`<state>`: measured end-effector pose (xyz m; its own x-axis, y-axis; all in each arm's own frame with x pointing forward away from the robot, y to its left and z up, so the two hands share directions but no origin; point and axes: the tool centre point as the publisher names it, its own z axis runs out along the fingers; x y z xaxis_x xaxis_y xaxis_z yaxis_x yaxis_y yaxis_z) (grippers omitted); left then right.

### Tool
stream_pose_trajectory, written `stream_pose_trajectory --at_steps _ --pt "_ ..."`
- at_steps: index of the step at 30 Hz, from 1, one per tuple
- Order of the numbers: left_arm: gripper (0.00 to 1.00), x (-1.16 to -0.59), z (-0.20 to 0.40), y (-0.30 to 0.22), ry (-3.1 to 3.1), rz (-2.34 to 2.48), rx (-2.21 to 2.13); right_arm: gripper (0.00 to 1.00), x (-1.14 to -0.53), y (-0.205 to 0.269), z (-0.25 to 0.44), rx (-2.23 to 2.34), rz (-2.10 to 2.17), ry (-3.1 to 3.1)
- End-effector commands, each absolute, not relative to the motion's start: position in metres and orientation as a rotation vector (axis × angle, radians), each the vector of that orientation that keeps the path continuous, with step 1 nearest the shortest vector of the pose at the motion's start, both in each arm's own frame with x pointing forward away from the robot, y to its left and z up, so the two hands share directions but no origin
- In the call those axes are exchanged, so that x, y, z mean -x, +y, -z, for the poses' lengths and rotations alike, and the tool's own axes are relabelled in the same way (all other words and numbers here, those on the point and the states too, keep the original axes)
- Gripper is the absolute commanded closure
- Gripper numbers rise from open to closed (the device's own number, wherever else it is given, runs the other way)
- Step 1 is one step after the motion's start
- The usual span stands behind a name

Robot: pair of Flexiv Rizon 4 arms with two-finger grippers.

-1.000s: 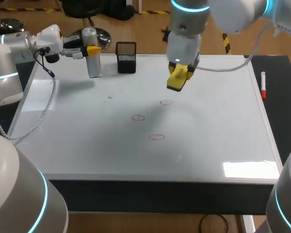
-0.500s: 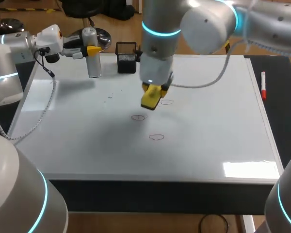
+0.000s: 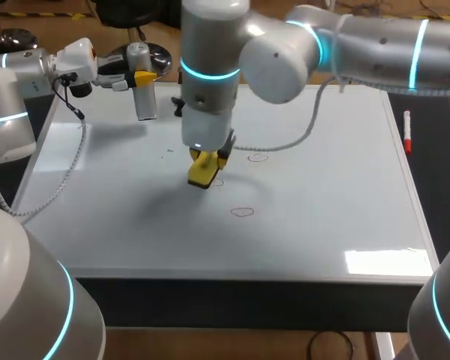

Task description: Pick up the inspection probe, press it on each red-marked spot on the whiteboard one by one, put down the probe, pick up the eraser, and wipe off all the red marks.

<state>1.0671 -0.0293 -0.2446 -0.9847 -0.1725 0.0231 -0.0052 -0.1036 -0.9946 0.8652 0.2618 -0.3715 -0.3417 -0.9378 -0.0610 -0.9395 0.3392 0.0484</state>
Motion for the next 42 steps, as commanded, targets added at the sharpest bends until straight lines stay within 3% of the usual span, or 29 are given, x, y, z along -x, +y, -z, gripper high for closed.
stream_pose_trajectory --at_steps 1,42 --pt "1.0 -1.065 0.242 -0.03 2.024 2.239 0.207 1.0 -0.867 0.279 0.388 1.824 -0.038 2.577" --pt "1.0 -1.065 0.242 -0.03 2.024 2.239 0.207 1.0 -0.87 0.258 0.446 1.672 -0.039 2.635"
